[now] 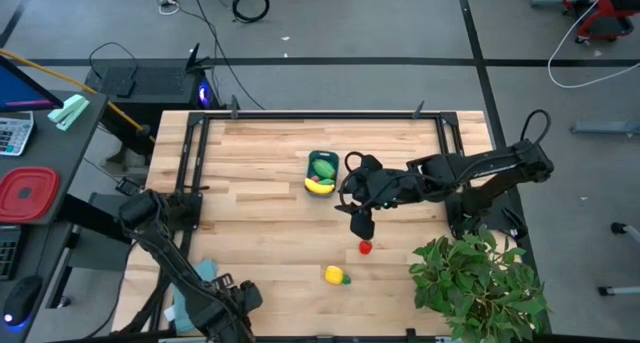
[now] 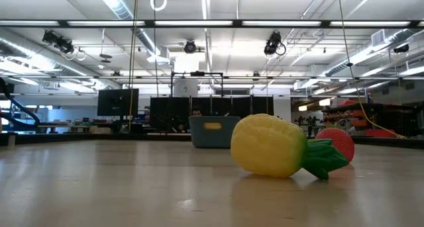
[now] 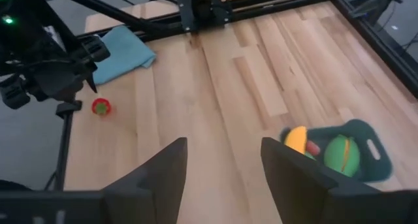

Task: Pick and placing Produce into tupperware
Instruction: Put the bottom red strawberry into the blue bin

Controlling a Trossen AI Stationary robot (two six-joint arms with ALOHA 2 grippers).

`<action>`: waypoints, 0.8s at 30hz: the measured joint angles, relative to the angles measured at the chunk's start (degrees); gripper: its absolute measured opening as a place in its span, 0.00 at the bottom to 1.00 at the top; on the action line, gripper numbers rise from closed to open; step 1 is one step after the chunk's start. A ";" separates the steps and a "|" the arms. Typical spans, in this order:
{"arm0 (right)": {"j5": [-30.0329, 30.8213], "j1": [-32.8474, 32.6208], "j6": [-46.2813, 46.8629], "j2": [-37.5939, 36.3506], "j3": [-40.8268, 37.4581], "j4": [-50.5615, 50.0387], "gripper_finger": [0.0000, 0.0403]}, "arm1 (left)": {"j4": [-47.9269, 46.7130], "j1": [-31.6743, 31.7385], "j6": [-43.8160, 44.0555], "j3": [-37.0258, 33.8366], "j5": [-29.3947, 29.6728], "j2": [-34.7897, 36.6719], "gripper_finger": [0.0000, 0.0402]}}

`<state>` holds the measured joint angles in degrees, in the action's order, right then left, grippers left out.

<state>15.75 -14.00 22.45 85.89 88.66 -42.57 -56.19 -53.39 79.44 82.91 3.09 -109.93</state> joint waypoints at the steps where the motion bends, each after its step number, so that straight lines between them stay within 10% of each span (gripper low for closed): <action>1: 0.46 0.00 0.05 0.00 0.00 -0.02 0.51 | 0.60 0.00 -0.31 -0.65 0.06 0.00 0.55; 24: 2.23 0.39 -0.03 0.00 0.00 -0.08 0.51 | 3.89 0.18 -2.30 -4.70 2.86 0.00 0.56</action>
<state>17.98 -13.61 22.41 85.89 88.66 -42.65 -52.30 -53.21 77.14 78.21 5.95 -109.93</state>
